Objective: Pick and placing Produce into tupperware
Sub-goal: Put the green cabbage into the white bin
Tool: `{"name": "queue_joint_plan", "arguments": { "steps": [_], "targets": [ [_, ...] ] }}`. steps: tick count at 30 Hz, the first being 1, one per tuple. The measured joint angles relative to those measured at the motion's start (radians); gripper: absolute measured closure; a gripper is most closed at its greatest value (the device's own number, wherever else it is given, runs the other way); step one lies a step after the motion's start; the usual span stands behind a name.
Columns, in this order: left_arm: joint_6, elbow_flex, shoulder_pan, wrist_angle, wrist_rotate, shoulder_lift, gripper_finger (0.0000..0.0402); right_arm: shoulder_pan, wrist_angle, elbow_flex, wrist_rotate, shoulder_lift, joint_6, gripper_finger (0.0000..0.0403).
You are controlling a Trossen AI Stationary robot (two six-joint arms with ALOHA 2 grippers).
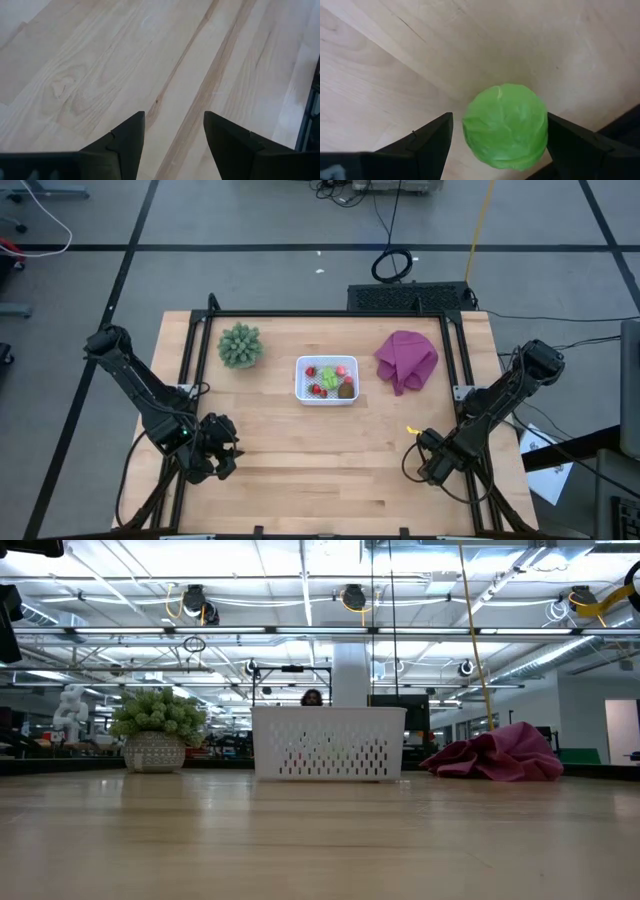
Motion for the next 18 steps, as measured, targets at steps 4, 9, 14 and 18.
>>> {"name": "queue_joint_plan", "arguments": {
  "steps": [4, 9, 14, 18],
  "targets": [
    [0.000, 0.000, 0.000, 0.000, 0.000, 0.000, 0.0195, 0.000, 0.000, 0.000, 0.000, 0.000, 0.006, 0.0112],
    [0.000, 0.000, 0.000, -0.001, 0.000, 0.000, 0.0195, 0.000, 0.000, 0.000, 0.000, 0.000, 0.009, 0.0126],
    [0.001, 0.000, 0.000, -0.001, 0.000, 0.000, 0.0195, 0.000, 0.000, 0.000, 0.000, 0.000, 0.011, 0.0161],
    [0.001, 0.000, 0.000, -0.001, -0.001, 0.000, 0.0195, 0.000, 0.000, 0.000, 0.000, 0.000, 0.011, 0.0181]
  ]
}}
